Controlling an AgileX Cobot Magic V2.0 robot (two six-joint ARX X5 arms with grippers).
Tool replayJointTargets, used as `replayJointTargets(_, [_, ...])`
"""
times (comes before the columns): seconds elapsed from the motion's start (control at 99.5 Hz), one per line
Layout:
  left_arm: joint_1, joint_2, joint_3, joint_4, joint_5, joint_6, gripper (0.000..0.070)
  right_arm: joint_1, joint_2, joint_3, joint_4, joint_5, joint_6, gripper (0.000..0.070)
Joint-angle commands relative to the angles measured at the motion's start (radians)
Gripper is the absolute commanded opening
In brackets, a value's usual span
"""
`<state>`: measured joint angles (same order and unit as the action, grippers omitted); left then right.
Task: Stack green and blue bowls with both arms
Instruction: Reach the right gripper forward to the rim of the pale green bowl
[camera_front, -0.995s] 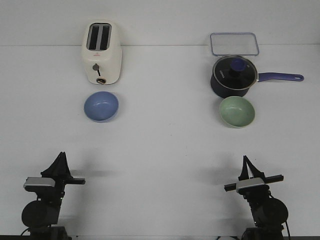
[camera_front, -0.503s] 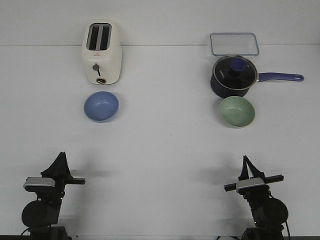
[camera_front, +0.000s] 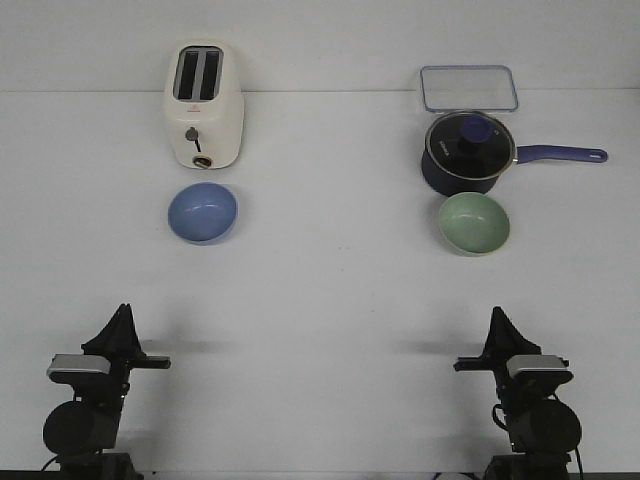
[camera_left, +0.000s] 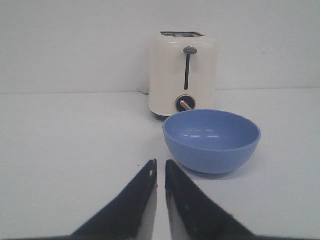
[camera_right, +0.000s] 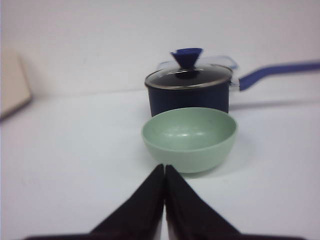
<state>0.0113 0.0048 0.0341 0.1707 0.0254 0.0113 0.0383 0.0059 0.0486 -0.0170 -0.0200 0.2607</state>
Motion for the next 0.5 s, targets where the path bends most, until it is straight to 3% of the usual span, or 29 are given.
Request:
replayJointTargets(0.0, [0.002,-0.002,-0.020,0.010,0.001,0.000,0.0015,0.000,0.021,0.060,-0.010,0.020,0.109,0.0000])
replayJointTargets(0.392, [0.002,-0.002,-0.020,0.010,0.001,0.000,0.0015,0.000,0.534,0.485,-0.270,0.044,0.086,0.0000])
replayJointTargets(0.432, [0.002,-0.002,-0.020,0.010,0.001,0.000,0.0015,0.000,0.600,0.533,-0.297,0.042,0.069,0.0032])
replayJointTargets(0.493, [0.002,-0.002,-0.020,0.010,0.001,0.000,0.0015,0.000,0.696,0.600,-0.332,0.043,0.041,0.0157])
